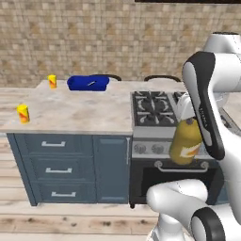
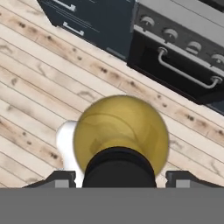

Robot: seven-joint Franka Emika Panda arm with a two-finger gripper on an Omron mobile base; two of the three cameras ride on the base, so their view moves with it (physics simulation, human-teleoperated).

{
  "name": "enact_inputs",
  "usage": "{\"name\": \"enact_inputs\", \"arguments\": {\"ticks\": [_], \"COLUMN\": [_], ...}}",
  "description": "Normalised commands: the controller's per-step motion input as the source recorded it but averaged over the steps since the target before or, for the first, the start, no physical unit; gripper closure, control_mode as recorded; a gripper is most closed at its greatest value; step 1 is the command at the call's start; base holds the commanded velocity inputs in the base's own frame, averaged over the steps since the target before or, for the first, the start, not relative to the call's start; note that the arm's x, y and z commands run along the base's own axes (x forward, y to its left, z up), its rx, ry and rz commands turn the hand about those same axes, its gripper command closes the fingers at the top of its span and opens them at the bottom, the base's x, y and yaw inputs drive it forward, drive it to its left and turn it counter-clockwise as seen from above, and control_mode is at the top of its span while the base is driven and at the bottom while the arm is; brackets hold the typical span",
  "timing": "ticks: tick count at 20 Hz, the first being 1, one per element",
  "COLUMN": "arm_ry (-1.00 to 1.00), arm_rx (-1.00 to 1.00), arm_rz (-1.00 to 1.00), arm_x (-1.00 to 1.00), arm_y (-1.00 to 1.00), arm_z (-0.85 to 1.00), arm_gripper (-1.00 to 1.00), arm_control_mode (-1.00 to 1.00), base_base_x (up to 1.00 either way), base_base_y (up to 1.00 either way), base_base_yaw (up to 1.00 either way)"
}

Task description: Place the drinks on the dining counter in a tight cluster.

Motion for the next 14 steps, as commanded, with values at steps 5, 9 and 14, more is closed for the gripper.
{"name": "enact_inputs", "arguments": {"ticks": [5, 9, 14], "arm_ry": [0.00, 0.00, 0.00], "arm_rx": [0.00, 0.00, 0.00], "arm_rz": [0.00, 0.00, 0.00], "arm_x": [0.00, 0.00, 0.00], "arm_y": [0.00, 0.00, 0.00], "arm_z": [0.00, 0.00, 0.00], "arm_gripper": [1.00, 1.00, 1.00], "arm_control_mode": [1.00, 1.00, 1.00], "base_base_x": [0.80, 0.88, 0.82], "base_base_y": [1.00, 1.00, 1.00], "base_base_yaw": [-0.17, -0.23, -0.27]}}
